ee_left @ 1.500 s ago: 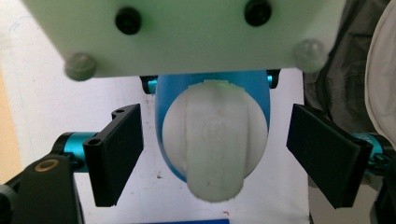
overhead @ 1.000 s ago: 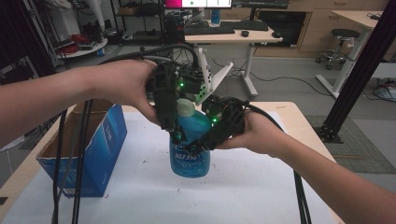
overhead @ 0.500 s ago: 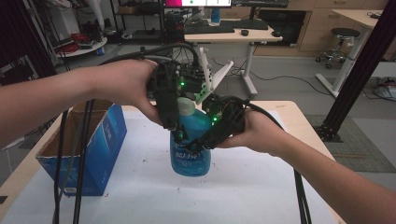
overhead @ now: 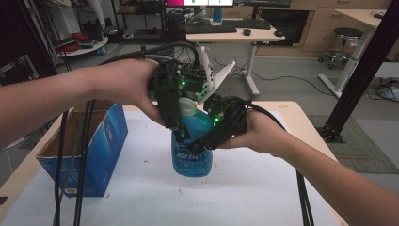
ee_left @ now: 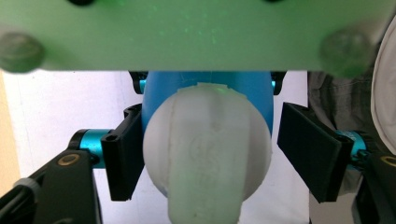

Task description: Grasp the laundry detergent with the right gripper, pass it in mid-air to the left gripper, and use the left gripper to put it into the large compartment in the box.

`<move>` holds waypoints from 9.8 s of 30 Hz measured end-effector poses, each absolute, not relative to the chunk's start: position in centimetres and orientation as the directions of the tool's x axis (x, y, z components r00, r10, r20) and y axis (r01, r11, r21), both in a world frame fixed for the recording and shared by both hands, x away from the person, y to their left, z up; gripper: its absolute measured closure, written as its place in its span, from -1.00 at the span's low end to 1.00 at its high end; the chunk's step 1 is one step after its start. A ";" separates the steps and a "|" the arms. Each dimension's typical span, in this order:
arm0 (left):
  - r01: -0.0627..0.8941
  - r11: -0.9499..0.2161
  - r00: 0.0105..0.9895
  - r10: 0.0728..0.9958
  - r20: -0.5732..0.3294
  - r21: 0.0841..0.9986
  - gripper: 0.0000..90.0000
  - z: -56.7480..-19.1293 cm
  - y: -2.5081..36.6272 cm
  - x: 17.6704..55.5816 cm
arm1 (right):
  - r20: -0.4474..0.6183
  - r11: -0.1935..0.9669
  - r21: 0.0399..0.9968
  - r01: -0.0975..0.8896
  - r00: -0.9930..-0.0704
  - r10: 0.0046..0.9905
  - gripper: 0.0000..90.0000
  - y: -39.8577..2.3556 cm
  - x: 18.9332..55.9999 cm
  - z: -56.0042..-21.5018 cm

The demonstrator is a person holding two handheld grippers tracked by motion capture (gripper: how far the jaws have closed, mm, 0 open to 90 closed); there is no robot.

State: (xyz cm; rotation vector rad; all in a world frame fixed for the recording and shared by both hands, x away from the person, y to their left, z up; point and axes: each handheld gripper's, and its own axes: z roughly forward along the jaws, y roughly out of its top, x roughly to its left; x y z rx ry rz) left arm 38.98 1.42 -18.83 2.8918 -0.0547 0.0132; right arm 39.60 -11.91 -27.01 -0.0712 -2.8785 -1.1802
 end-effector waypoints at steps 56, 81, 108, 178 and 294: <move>-0.019 -0.967 1.000 -0.018 0.007 0.253 -0.16 -19.0 1.5 39.2 | 0.047 0.720 0.693 0.046 -0.999 0.018 0.01 -11.6 39.4 -27.1; 0.031 -0.959 0.999 0.032 -0.001 0.280 -0.15 -18.5 2.7 39.5 | 0.098 0.699 0.700 0.145 -0.989 0.107 -0.51 -13.1 39.9 -26.5; 0.269 -0.907 0.957 0.290 0.018 0.325 -0.15 -14.1 10.2 40.3 | 0.069 0.764 0.538 0.357 -0.922 0.382 -0.51 -22.3 42.4 -28.0; 0.745 -0.595 0.610 0.791 0.052 0.301 -0.15 -12.5 26.4 40.5 | 0.061 0.714 0.470 0.518 -0.826 0.560 -0.51 -30.1 43.9 -28.7; 0.768 -0.613 0.616 0.786 0.047 0.186 -0.19 -27.8 26.0 40.7 | 0.059 0.722 0.457 0.519 -0.828 0.558 -0.51 -30.3 43.7 -29.6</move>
